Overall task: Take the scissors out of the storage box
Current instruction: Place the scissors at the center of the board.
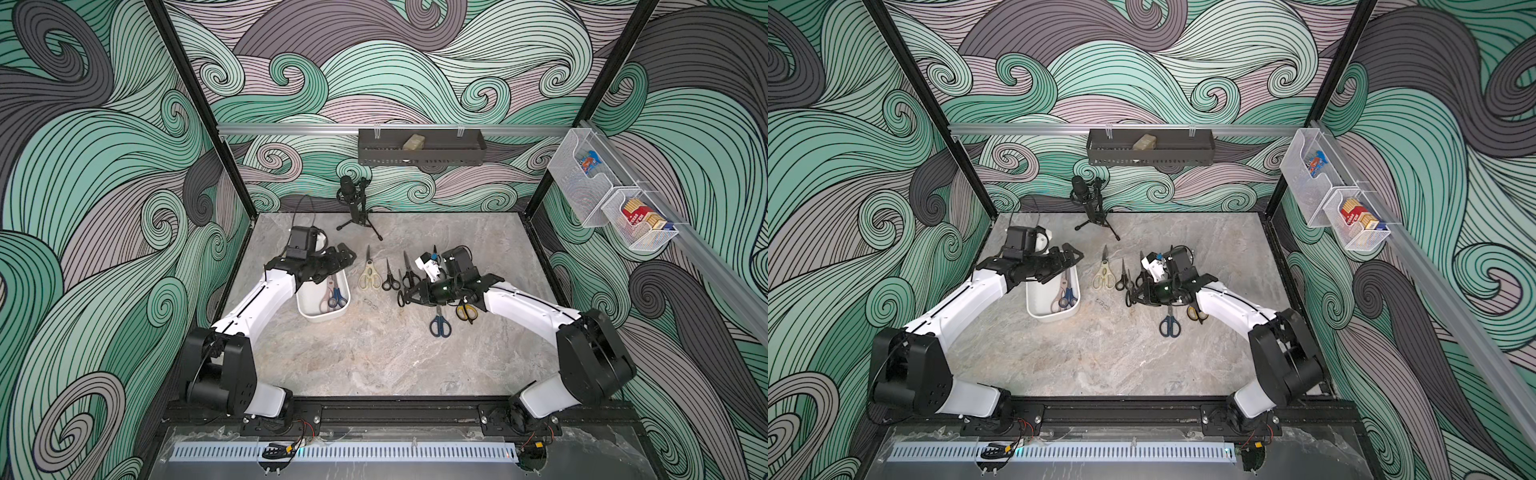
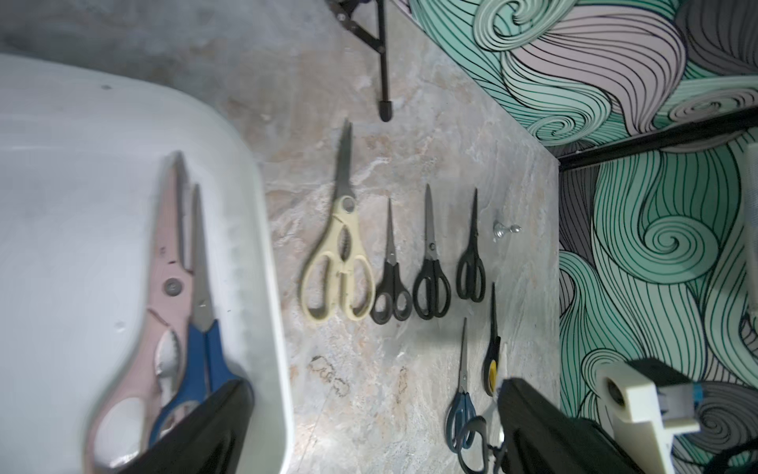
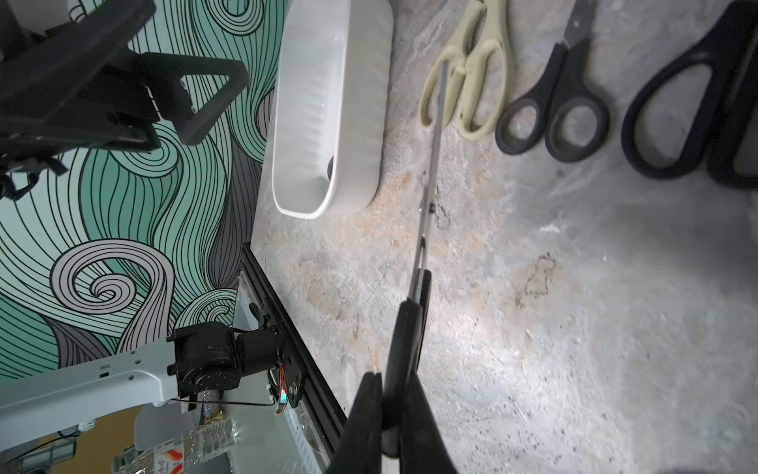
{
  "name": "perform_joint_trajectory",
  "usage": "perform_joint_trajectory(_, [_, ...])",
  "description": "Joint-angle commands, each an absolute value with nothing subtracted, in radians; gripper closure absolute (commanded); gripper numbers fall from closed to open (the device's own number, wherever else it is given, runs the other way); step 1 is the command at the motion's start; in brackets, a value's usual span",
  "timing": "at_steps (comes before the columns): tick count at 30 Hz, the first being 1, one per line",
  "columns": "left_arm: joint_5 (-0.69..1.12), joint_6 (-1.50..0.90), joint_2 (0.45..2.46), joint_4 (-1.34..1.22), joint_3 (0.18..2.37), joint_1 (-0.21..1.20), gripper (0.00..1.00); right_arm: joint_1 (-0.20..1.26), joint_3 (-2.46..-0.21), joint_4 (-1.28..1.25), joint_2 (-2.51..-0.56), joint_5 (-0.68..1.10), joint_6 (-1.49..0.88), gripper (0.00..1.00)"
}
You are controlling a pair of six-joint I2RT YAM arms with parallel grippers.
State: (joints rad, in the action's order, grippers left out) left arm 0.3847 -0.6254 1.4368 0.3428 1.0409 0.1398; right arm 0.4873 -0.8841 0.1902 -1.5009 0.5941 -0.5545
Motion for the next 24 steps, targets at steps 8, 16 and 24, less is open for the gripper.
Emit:
perform_joint_trajectory(8, [0.423,-0.548,1.359,0.391,1.009,0.109,0.01,0.457,-0.674,0.005,-1.457,0.655,-0.712,0.91])
perform_joint_trajectory(16, [0.381,-0.515,1.303,0.394,0.979,0.099,0.03,0.437,-0.672,-0.009,-1.522,0.673,-0.72,0.92])
perform_joint_trajectory(24, [0.358,-0.507,1.28,0.406,0.968,0.095,0.05,0.439,-0.658,-0.008,-1.568,0.666,-0.735,0.92])
